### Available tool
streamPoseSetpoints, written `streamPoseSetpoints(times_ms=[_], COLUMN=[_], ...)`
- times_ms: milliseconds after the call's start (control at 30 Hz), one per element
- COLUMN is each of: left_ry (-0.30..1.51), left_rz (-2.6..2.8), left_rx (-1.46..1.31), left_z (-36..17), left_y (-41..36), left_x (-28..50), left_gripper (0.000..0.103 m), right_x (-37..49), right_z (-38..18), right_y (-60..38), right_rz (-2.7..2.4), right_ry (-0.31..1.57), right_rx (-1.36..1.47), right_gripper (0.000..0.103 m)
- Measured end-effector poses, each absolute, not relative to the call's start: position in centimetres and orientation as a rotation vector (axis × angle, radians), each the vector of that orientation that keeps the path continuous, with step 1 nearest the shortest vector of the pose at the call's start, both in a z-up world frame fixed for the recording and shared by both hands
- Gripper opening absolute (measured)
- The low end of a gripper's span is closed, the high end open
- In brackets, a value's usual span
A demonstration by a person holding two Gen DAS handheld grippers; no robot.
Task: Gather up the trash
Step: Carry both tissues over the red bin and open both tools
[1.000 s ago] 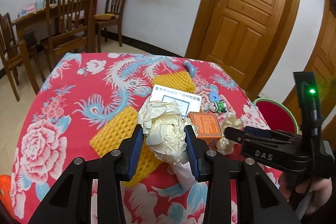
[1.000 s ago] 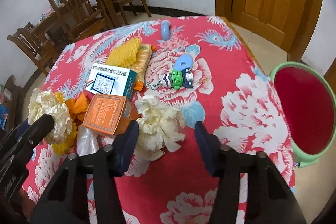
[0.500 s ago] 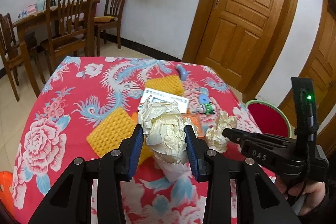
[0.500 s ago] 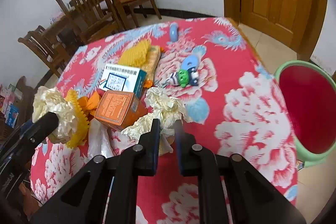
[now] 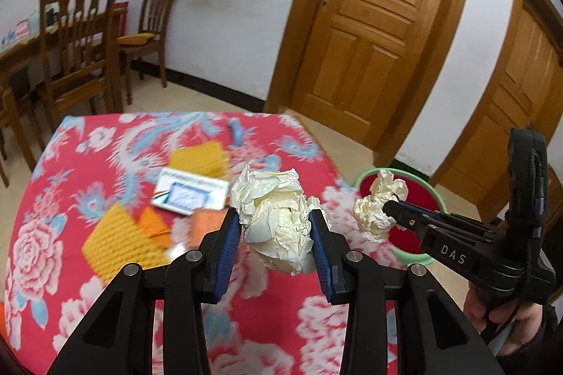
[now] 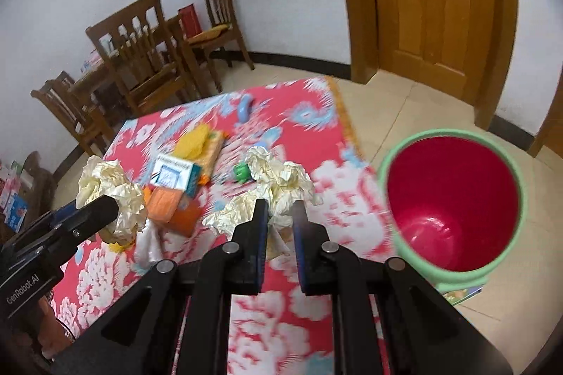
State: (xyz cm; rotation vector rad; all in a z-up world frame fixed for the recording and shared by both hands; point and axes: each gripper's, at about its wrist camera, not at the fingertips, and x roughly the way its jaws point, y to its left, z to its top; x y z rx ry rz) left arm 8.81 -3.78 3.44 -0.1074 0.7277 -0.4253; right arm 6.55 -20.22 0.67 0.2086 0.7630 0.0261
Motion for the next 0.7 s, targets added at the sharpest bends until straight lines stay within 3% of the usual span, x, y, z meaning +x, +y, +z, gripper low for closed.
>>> streamPoseSetpoints(times_ms=[400,700], left_ry=[0.747,0.8], left_rz=[-0.553,-0.653], left_rx=[-0.062,-0.011], left_z=[4.1,1.5], left_y=[-12.0,-20.0], left_x=[10.8,12.5], left_gripper=[0.04,0.04], right_x=[5.0,4.3], right_z=[1.3,-1.0], right_y=[-28.5,-34.2], right_rz=[-0.104,-0.209], right_ry=[0.716,0.746], right_rx=[0.263,0.321], right_gripper=[0.016,0.016])
